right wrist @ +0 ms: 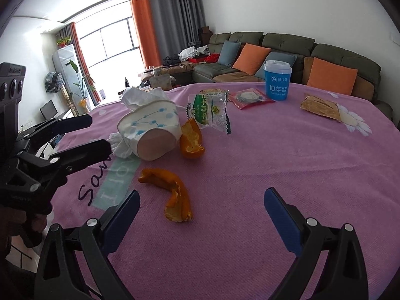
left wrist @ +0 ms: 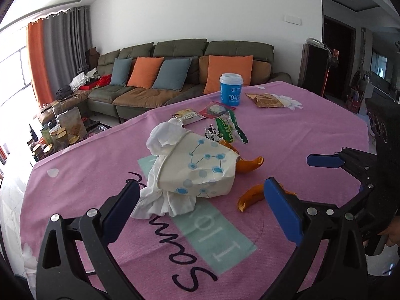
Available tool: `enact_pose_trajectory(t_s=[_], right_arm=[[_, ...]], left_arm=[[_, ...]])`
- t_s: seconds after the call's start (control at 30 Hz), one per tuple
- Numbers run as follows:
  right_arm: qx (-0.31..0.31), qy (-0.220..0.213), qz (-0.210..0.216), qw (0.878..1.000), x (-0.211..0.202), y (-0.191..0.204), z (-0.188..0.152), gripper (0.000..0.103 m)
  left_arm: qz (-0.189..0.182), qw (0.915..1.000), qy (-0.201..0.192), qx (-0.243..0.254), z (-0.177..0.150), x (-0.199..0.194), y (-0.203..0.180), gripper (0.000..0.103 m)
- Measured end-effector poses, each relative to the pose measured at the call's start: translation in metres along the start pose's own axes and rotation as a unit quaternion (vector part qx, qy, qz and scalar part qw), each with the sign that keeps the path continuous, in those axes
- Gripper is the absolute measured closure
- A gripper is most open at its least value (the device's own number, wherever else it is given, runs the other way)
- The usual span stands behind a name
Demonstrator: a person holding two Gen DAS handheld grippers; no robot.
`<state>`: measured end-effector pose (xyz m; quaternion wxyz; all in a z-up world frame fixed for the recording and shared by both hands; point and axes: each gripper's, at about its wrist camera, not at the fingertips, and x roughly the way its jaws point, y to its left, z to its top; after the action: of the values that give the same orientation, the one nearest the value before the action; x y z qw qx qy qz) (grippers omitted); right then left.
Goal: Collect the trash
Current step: 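Grasp the orange peel with the right tool while the left tool grasps the white tissue box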
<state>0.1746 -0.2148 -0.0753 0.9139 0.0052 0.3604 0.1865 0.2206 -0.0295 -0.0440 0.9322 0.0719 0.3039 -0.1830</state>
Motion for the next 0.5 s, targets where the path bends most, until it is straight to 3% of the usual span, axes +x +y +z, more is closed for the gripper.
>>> enact_pose_trajectory(t_s=[0.33,0.5], right_arm=[[-0.027,0.032,0.015,0.999,0.012,0.008,0.006,0.033],[-0.026,0.039,0.025,0.999,0.015,0.009,0.007,0.036]], left_arm=[[-0.008,0.9989,0.027,0.036,0.012,0.048,-0.002,0.006],[-0.016,0.9977,0.031,0.059,0.017,0.061,-0.006,0.006]])
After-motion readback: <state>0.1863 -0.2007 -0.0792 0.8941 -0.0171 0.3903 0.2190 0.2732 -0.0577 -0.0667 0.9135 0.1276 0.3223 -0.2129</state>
